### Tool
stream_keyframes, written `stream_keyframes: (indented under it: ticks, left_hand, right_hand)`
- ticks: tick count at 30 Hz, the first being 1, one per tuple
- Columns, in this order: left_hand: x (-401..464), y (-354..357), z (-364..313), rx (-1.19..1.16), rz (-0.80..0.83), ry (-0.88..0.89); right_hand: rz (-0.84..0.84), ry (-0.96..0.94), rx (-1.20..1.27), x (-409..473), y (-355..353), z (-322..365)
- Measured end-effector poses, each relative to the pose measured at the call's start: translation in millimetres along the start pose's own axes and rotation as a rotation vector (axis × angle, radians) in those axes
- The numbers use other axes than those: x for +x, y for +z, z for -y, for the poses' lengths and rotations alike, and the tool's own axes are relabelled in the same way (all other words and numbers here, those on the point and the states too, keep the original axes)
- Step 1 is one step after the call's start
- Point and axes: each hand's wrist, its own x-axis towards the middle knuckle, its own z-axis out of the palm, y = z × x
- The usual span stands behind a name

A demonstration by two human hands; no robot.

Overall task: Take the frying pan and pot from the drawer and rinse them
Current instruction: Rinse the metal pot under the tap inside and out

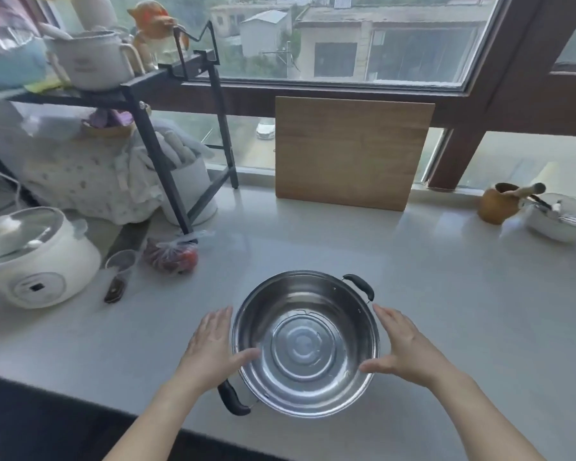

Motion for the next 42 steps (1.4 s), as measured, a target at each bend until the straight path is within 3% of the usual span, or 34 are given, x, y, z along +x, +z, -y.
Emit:
stream_keyframes:
  ticks: [5,13,17,27,34,42]
  left_hand:
    - [-19.6,6.4,-3.3,-0.073,0.072,0.101]
    - [-23.8,9.5,7.6,-0.275,0.291,0.028]
    - [-19.6,12.4,5.9,-0.393,0.293,0.023]
    - [18.0,-13.6,-9.8,-0.507,0.27,0.276]
    - [89.6,-39.1,-95.2,-0.38,0.388,0.504]
    - [111.9,-6.5,-284.3,-0.159,0.621,0.873]
  right_hand:
    - [0.113,-0.098,0.004,7.3,-4.2,-14.5]
    - [0.171,-0.154,0.092,10.4,10.0,-24.9]
    - [0.134,-0.224,0.258,7.7,13.1,-19.0]
    - [0.016,-0.183,0.472,3.2,4.1,-17.7]
    - [-0.224,-0.082,0.619,-24.4,-46.5,-44.2]
    - [-0.596,0.257,0.684,-154.3,-68.6,-119.0]
